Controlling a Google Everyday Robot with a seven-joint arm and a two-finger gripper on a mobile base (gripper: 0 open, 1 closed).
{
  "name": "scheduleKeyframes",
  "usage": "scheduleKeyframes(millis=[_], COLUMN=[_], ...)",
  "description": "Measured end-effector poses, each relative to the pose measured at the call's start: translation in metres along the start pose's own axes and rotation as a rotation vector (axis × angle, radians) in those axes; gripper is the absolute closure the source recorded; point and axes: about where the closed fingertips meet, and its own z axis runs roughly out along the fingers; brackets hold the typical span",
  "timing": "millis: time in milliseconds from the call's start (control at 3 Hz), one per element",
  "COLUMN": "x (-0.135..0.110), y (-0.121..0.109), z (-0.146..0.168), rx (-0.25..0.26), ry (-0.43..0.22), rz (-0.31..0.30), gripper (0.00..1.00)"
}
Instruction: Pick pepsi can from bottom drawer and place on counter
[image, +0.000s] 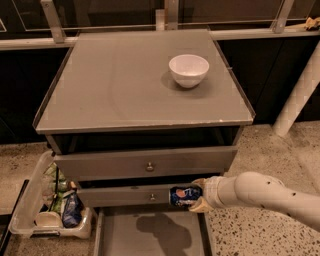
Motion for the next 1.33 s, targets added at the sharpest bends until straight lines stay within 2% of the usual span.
scheduleKeyframes(millis=[333,667,1000,1333], x=[-0.003,-0.027,-0.062,-0.092], y=[0.001,-0.010,-0.021,-0.027], z=[0.003,-0.033,-0.087,-0.128], rx=[-0.010,0.031,0.107,0.160], ry=[0.006,-0.012,-0.051,-0.097], rz=[-0.007,-0.042,-0.092,-0.138], gripper=[1.00,1.00,1.00,1.00])
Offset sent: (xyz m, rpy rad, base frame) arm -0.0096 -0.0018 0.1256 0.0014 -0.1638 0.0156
